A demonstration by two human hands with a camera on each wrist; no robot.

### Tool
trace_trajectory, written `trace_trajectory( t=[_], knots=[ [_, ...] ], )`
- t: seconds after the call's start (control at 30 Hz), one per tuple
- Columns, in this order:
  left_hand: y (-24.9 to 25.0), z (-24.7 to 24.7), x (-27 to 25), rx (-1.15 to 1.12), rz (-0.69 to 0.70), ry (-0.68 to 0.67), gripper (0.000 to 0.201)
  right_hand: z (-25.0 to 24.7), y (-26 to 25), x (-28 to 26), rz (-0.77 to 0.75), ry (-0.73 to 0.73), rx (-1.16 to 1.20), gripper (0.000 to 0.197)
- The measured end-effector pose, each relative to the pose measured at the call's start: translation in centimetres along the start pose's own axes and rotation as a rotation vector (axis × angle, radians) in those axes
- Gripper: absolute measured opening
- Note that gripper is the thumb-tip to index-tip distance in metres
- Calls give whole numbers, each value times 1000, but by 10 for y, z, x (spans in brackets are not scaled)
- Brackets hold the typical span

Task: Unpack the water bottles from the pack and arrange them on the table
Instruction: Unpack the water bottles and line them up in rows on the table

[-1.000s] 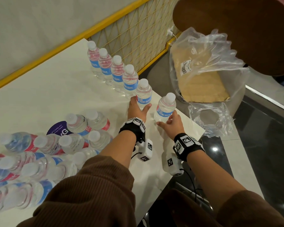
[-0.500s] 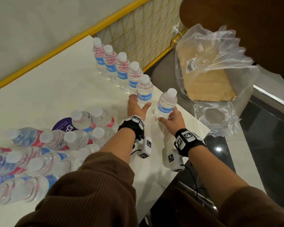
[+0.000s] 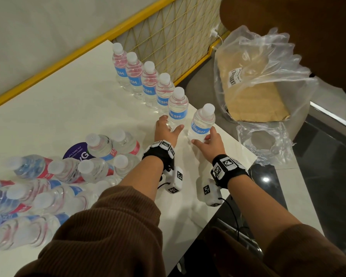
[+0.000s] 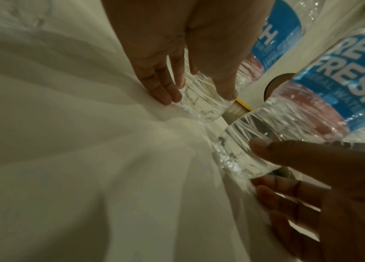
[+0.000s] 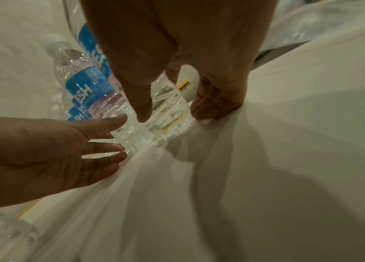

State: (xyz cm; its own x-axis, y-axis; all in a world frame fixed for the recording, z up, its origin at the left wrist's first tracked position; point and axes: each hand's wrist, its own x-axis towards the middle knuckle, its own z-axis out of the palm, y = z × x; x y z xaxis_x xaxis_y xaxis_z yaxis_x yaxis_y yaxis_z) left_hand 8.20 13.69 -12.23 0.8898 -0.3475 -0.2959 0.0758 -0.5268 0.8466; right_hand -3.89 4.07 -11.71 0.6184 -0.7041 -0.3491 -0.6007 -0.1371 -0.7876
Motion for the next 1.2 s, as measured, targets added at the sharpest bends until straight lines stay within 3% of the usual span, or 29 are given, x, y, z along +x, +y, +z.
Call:
trace_trajectory(
  t=[0.63,0.83,1.2],
  knots=[
    [1,-1,2,123,53,1,66,8,-9,10,-39,11,-26,69],
    [1,-2,-2,95,96,-4,70,10,-13,5,-64,32,59,65],
    [7,-3,4,109,99,-29,63,13,-18,3,-16,93,100,65]
  ],
)
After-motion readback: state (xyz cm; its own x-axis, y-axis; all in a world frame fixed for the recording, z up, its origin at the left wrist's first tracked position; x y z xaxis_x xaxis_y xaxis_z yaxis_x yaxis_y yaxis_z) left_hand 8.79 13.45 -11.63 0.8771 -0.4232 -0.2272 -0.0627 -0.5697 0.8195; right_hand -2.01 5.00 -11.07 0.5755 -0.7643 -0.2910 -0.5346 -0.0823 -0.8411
